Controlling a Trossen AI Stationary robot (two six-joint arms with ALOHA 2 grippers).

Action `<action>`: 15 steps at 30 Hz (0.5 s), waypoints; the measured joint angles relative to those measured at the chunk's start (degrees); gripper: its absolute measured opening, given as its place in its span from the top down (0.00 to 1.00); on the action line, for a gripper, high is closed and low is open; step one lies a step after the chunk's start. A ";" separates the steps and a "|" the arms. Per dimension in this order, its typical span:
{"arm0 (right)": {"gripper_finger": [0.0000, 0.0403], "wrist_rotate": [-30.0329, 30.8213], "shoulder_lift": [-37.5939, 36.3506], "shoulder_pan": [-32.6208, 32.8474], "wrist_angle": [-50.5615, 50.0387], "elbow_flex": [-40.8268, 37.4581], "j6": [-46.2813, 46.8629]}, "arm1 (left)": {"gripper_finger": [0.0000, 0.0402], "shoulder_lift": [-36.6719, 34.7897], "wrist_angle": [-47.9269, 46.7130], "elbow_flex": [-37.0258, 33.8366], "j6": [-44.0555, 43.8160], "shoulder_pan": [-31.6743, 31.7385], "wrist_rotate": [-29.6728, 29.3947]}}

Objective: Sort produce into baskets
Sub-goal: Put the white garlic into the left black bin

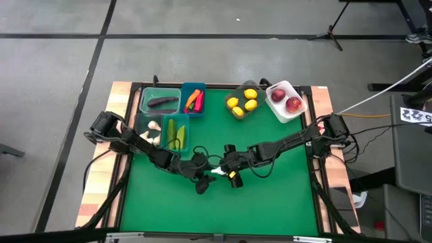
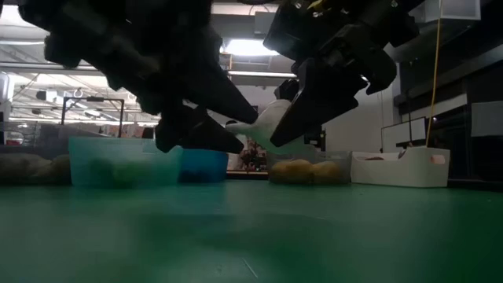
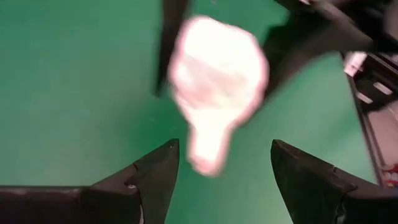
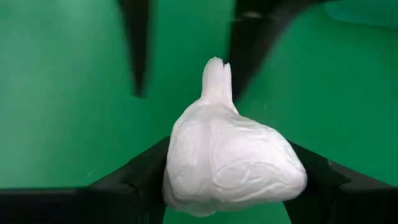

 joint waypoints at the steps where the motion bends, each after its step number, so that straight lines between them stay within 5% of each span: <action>1: 0.39 -0.04 0.00 0.06 -0.06 0.00 0.03 | 0.39 0.00 0.03 0.00 0.16 0.34 -0.07; 15: 0.39 -0.46 0.00 0.03 -0.02 -0.02 0.36 | 0.39 0.00 1.25 0.00 1.29 2.81 0.69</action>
